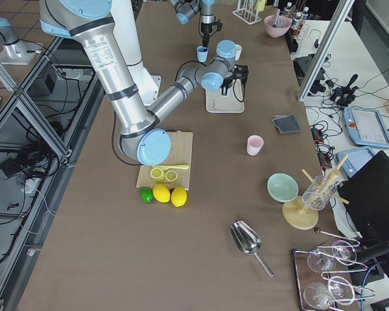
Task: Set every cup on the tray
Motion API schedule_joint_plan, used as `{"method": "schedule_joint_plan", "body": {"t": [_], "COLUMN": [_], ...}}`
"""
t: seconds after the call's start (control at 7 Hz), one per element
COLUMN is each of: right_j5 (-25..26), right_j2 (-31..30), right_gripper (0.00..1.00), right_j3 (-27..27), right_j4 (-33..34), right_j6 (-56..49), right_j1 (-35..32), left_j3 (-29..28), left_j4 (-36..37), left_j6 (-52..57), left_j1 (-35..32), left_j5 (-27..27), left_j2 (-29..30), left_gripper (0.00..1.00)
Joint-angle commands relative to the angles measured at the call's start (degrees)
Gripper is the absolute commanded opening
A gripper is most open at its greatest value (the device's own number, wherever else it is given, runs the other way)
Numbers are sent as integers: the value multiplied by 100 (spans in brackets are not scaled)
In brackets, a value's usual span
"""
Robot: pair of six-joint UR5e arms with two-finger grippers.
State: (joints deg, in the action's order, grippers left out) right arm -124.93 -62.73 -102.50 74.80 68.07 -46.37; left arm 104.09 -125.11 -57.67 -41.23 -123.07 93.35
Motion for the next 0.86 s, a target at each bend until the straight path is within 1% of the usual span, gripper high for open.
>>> {"method": "schedule_joint_plan", "body": {"t": [0.0, 0.14, 0.29, 0.43, 0.57, 0.71], "right_j5": [39, 109, 222, 467, 548, 592], "right_j2": [68, 86, 190, 287, 288, 306], "right_gripper": [0, 0, 0, 0, 0, 0], "right_j3": [98, 107, 290, 492, 563, 712], "right_j4": [0, 0, 0, -9, -9, -18], "right_j6": [4, 4, 4, 4, -5, -66], "right_j1": [40, 84, 180, 364, 505, 645], "left_j3": [468, 576, 508, 481, 437, 393], "left_j4": [65, 197, 398, 853, 1431, 1698], "left_j6": [-208, -401, -412, -412, -490, -508], "left_j1": [-95, -113, -209, -288, -315, -333], "left_j5": [-93, -303, -296, -288, -261, -261], "left_j2": [-27, 69, 348, 760, 1269, 1570], "left_gripper": [0, 0, 0, 0, 0, 0]}}
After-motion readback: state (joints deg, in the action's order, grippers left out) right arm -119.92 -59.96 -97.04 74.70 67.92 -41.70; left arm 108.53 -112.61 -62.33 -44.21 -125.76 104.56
